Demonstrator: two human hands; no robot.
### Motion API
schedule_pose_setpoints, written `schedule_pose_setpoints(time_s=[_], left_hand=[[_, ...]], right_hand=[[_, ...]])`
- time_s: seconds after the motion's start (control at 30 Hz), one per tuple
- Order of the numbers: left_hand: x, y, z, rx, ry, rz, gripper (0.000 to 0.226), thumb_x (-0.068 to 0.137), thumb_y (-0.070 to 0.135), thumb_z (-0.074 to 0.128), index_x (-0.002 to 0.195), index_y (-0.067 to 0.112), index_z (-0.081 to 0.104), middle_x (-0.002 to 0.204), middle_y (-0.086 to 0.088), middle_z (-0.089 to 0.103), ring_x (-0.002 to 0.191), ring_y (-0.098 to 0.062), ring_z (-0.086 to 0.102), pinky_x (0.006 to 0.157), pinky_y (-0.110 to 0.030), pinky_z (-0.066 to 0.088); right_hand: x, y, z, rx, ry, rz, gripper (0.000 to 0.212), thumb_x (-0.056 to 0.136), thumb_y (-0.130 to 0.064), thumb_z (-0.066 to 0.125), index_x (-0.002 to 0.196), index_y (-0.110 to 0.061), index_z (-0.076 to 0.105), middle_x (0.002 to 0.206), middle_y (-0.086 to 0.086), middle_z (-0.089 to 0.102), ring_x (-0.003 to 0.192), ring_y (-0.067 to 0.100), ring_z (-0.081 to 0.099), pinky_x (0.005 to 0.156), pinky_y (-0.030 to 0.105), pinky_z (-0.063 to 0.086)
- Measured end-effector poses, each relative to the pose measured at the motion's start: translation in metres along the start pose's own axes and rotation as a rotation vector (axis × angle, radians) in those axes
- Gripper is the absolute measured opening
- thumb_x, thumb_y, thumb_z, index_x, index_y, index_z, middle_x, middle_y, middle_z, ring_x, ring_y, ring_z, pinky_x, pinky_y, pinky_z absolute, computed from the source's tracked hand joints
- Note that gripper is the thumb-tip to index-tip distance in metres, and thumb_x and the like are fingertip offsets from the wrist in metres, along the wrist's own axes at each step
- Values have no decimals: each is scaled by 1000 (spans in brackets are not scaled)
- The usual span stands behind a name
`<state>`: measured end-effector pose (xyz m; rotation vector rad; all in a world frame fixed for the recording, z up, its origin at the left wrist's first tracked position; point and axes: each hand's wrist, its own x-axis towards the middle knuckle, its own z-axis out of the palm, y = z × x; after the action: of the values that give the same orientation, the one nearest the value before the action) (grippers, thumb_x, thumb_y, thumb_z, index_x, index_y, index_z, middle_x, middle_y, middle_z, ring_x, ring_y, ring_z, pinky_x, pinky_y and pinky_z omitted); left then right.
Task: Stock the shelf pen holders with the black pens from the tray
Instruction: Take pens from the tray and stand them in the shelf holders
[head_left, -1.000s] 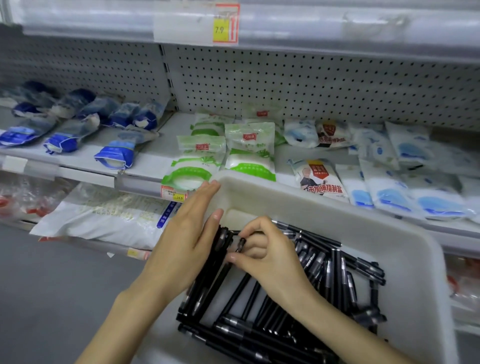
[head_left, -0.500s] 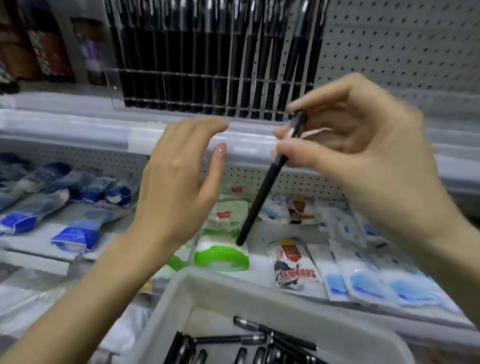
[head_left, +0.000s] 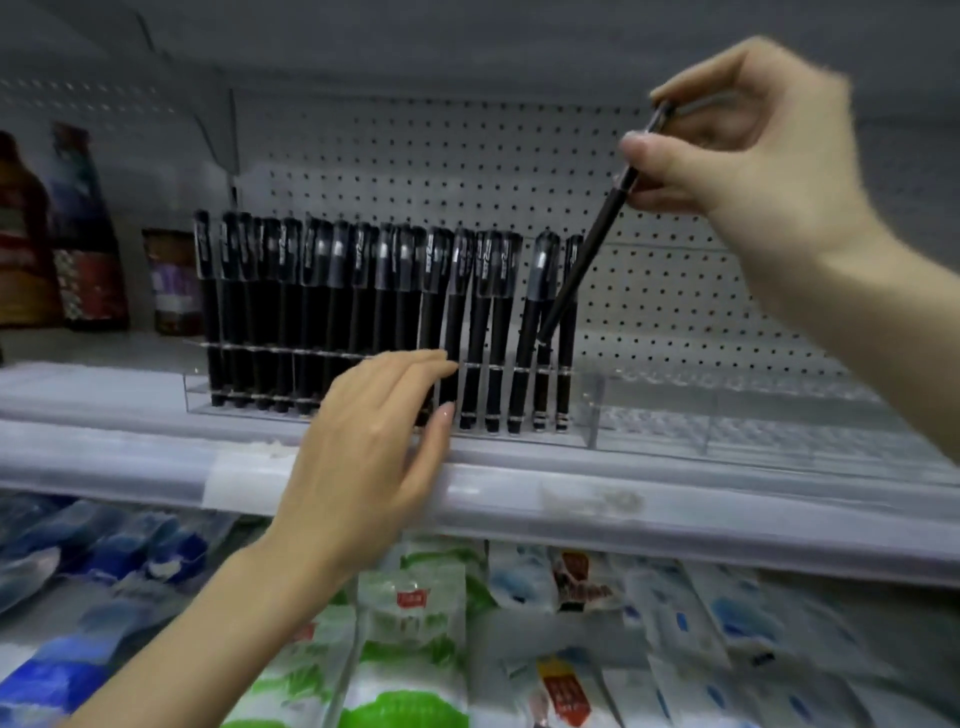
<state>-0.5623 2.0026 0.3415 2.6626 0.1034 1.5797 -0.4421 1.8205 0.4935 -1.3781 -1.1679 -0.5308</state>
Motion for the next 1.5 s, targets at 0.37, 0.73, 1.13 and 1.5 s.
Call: schedule_pose_setpoints(time_s=[0.37, 0.73, 1.13, 1.5], left_hand=[[-2, -10, 10, -194, 17, -25, 40, 94, 35, 41, 126, 15, 55, 129, 4, 55, 126, -5, 42, 108, -12, 26], [-3, -11, 13, -240, 41, -30, 39, 94, 34, 42, 126, 16, 54, 126, 9, 53, 125, -1, 42, 107, -10, 25], [-4, -10, 13, -248, 40, -40, 37, 93, 35, 44, 124, 19, 55, 126, 11, 54, 125, 1, 42, 107, -8, 23], [-8, -6, 9, -232, -16, -49, 40, 94, 41, 41, 126, 22, 53, 136, 15, 46, 134, 9, 28, 108, -5, 16]], right_hand=[[8, 16, 9, -47, -24, 68, 24, 78, -8, 75, 97, -8, 61, 96, 15, 66, 81, 18, 70, 65, 26, 59], [2, 31, 21, -205, -114, 80, 15, 74, -20, 80, 83, -21, 68, 81, -2, 70, 78, 13, 69, 75, 28, 58], [4, 38, 21, -301, -231, 46, 18, 68, -30, 81, 81, -26, 69, 71, -7, 64, 63, 2, 54, 67, 21, 49], [-24, 27, 22, -279, -176, -70, 30, 75, -27, 77, 102, -28, 64, 73, -1, 60, 60, 7, 52, 62, 16, 48]])
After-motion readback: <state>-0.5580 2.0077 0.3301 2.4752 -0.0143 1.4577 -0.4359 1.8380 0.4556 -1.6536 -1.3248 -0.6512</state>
